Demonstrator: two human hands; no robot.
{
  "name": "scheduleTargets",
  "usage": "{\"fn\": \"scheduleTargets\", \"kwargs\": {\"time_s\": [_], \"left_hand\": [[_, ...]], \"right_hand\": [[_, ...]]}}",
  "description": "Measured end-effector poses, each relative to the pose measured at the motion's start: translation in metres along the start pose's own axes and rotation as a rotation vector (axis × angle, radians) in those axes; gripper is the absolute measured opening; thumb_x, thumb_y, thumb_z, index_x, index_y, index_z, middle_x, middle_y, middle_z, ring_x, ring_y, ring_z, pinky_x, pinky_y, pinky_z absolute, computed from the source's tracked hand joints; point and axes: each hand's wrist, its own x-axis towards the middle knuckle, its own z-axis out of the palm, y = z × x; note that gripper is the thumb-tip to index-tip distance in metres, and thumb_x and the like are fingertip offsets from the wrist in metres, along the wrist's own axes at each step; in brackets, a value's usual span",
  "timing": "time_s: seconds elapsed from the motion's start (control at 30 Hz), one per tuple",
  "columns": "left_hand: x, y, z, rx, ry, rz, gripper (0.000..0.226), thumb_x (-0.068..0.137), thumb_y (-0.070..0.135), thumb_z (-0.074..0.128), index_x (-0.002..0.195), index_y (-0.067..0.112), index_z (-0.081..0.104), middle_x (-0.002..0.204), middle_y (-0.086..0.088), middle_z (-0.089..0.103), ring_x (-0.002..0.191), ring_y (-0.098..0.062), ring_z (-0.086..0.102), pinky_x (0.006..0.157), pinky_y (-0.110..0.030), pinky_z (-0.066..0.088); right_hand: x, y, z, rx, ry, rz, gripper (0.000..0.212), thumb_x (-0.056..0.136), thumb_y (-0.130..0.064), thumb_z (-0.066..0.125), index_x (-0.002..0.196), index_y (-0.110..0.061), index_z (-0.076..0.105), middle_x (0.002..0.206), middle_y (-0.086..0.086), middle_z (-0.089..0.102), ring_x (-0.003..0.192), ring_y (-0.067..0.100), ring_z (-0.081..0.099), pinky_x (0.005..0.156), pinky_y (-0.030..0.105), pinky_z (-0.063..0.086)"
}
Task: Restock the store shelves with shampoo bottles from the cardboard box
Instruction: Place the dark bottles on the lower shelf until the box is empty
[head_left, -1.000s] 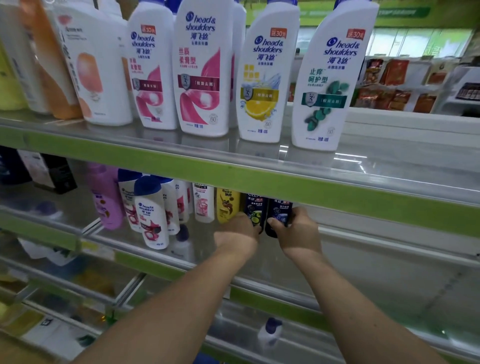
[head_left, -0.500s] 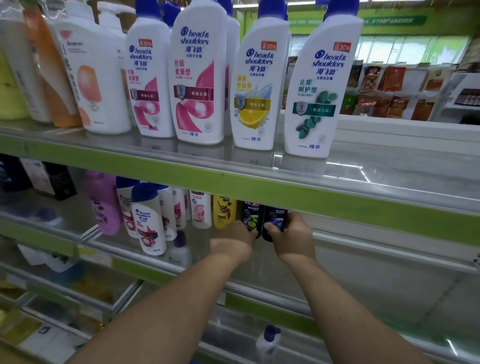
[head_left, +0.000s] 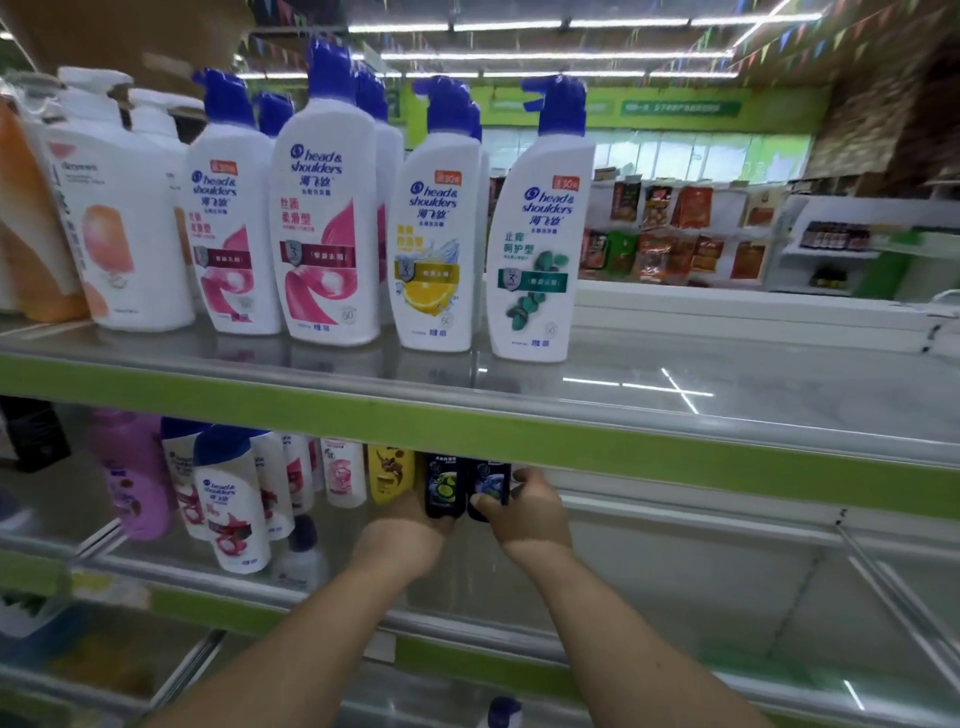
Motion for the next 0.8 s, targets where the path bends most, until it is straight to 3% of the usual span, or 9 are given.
{"fn": "scheduleTargets", "kwargs": {"time_s": [0.07, 0.13, 0.23, 0.33, 0.43, 0.5, 0.6, 0.73, 0.8], "left_hand": [[-0.012, -0.006, -0.007, -0.068, 0.065, 0.039, 0.018, 0.091, 0.048, 0.057, 0.103, 0.036, 0.052, 0.099, 0.004, 0.064, 0.081, -0.018, 0.065, 0.066, -0.03, 0.051], [-0.03, -0.019, -0.014, -0.108, 0.196, 0.122, 0.015, 0.093, 0.039, 0.057, 0.107, 0.034, 0.057, 0.1, 0.009, 0.062, 0.078, -0.008, 0.063, 0.067, -0.03, 0.054], [-0.071, -0.053, -0.026, -0.222, 0.379, 0.307, 0.021, 0.09, 0.044, 0.056, 0.11, 0.045, 0.055, 0.1, 0.027, 0.053, 0.084, 0.008, 0.056, 0.07, -0.022, 0.047], [-0.113, -0.111, -0.03, -0.357, 0.447, 0.337, 0.018, 0.085, 0.041, 0.059, 0.103, 0.042, 0.056, 0.095, 0.026, 0.052, 0.082, 0.002, 0.057, 0.067, -0.023, 0.047], [-0.15, -0.187, -0.021, -0.339, 0.449, 0.233, 0.017, 0.084, 0.039, 0.06, 0.1, 0.037, 0.058, 0.094, 0.023, 0.056, 0.082, 0.0, 0.059, 0.071, -0.013, 0.045], [-0.172, -0.24, -0.011, -0.295, 0.413, 0.104, 0.016, 0.086, 0.024, 0.067, 0.098, 0.033, 0.06, 0.09, 0.017, 0.057, 0.081, -0.004, 0.059, 0.076, -0.024, 0.049], [-0.203, -0.314, -0.002, -0.23, 0.348, -0.129, 0.016, 0.085, 0.007, 0.071, 0.098, 0.015, 0.067, 0.085, 0.001, 0.058, 0.081, -0.025, 0.061, 0.075, -0.036, 0.048], [-0.237, -0.389, 0.002, -0.224, 0.206, -0.339, 0.012, 0.087, 0.012, 0.068, 0.095, 0.02, 0.062, 0.088, -0.003, 0.064, 0.081, -0.025, 0.063, 0.068, -0.029, 0.039], [-0.249, -0.425, 0.002, -0.207, 0.156, -0.408, 0.012, 0.087, 0.013, 0.068, 0.095, 0.02, 0.062, 0.091, -0.005, 0.067, 0.084, -0.026, 0.064, 0.069, -0.029, 0.041]], "right_hand": [[-0.007, 0.001, -0.003, 0.019, -0.013, 0.001, 0.043, 0.077, -0.038, 0.078, 0.112, -0.023, 0.058, 0.111, 0.003, 0.067, 0.099, 0.022, 0.064, 0.076, 0.028, 0.046], [-0.019, 0.003, -0.004, 0.071, -0.035, 0.0, 0.026, 0.077, -0.036, 0.077, 0.093, -0.031, 0.057, 0.096, -0.007, 0.068, 0.085, 0.013, 0.066, 0.075, 0.03, 0.052], [-0.047, 0.001, -0.007, 0.152, -0.003, -0.022, 0.02, 0.077, -0.037, 0.078, 0.088, -0.031, 0.063, 0.085, -0.017, 0.067, 0.08, 0.008, 0.066, 0.073, 0.025, 0.053], [-0.093, -0.008, -0.005, 0.247, -0.02, -0.1, 0.015, 0.083, -0.035, 0.076, 0.079, -0.03, 0.063, 0.072, -0.015, 0.066, 0.068, -0.001, 0.062, 0.059, 0.012, 0.045], [-0.148, -0.012, 0.013, 0.343, -0.076, -0.108, 0.013, 0.082, -0.029, 0.078, 0.076, -0.022, 0.069, 0.061, -0.008, 0.064, 0.055, 0.007, 0.057, 0.055, 0.028, 0.049], [-0.179, -0.009, 0.033, 0.379, -0.133, -0.105, 0.012, 0.083, -0.023, 0.078, 0.074, -0.02, 0.071, 0.058, 0.0, 0.062, 0.055, 0.015, 0.057, 0.052, 0.035, 0.05], [-0.22, 0.003, 0.074, 0.336, -0.247, -0.036, 0.013, 0.085, -0.012, 0.075, 0.073, -0.014, 0.07, 0.058, 0.005, 0.064, 0.052, 0.016, 0.058, 0.055, 0.034, 0.05], [-0.267, 0.034, 0.133, 0.161, -0.394, 0.089, 0.013, 0.086, -0.015, 0.074, 0.073, -0.014, 0.071, 0.058, 0.001, 0.068, 0.057, 0.02, 0.064, 0.064, 0.044, 0.055], [-0.291, 0.049, 0.167, 0.044, -0.427, 0.135, 0.012, 0.084, -0.017, 0.075, 0.073, -0.017, 0.072, 0.059, -0.004, 0.07, 0.059, 0.016, 0.068, 0.063, 0.036, 0.052]]}}
